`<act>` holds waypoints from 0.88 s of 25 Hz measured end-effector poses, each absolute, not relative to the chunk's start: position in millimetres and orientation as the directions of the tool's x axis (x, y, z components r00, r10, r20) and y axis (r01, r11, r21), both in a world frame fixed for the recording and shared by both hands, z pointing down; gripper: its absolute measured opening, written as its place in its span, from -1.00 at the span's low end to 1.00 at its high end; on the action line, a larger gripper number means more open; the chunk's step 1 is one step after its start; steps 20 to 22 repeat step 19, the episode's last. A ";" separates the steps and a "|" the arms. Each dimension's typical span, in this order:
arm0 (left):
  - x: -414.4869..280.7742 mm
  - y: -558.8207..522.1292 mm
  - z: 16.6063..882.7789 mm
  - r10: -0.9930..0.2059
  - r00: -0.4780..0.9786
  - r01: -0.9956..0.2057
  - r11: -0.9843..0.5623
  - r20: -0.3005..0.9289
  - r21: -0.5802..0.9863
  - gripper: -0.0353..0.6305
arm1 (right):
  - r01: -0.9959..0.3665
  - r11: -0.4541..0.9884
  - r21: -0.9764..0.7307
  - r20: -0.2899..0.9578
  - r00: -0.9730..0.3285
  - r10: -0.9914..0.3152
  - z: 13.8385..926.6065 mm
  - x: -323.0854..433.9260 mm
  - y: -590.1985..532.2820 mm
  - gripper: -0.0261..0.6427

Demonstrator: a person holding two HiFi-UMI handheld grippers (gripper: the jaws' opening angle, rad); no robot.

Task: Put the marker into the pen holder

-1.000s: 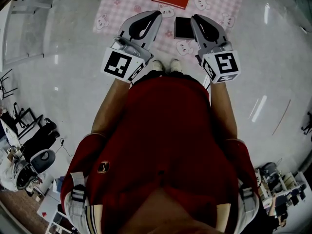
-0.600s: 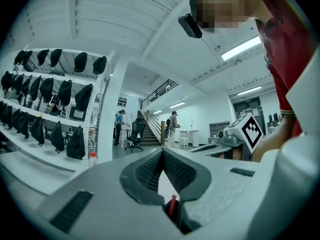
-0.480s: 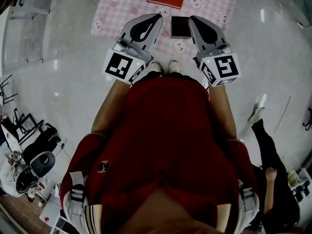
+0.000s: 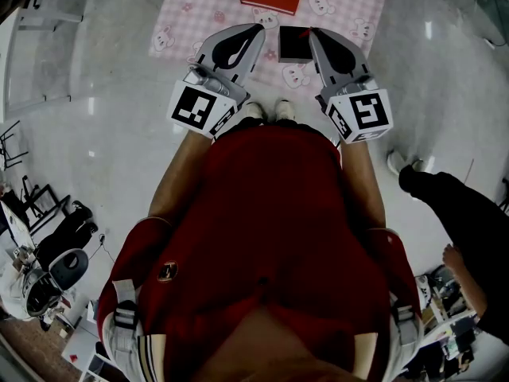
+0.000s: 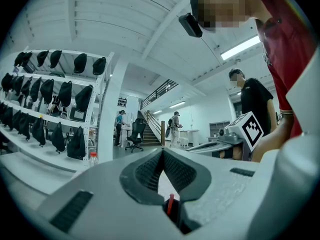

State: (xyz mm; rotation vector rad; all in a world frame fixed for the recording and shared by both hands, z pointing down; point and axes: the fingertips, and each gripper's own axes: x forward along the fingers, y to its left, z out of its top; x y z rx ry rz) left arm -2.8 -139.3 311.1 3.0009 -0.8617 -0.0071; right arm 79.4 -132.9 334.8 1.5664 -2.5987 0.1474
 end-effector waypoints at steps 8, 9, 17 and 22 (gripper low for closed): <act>-8.6 -145.9 312.4 -0.531 0.848 -0.531 -0.847 0.000 0.021 -0.88 | -0.887 0.461 -0.030 0.143 -0.460 -0.876 338.3 77.4 -139.5 -0.93; -8.4 -146.2 312.8 -0.531 0.847 -0.531 -0.847 0.001 0.022 -0.88 | -0.888 0.460 -0.031 0.144 -0.459 -0.877 339.3 78.2 -139.6 -0.93; -5.9 -148.2 315.1 -0.531 0.847 -0.531 -0.847 0.005 0.019 -0.88 | -0.894 0.446 -0.040 0.149 -0.447 -0.882 345.0 85.8 -141.3 -0.93; -5.6 -148.1 315.2 -0.531 0.847 -0.531 -0.847 0.005 0.019 -0.87 | -0.896 0.442 -0.043 0.150 -0.443 -0.884 346.0 87.6 -141.3 -0.93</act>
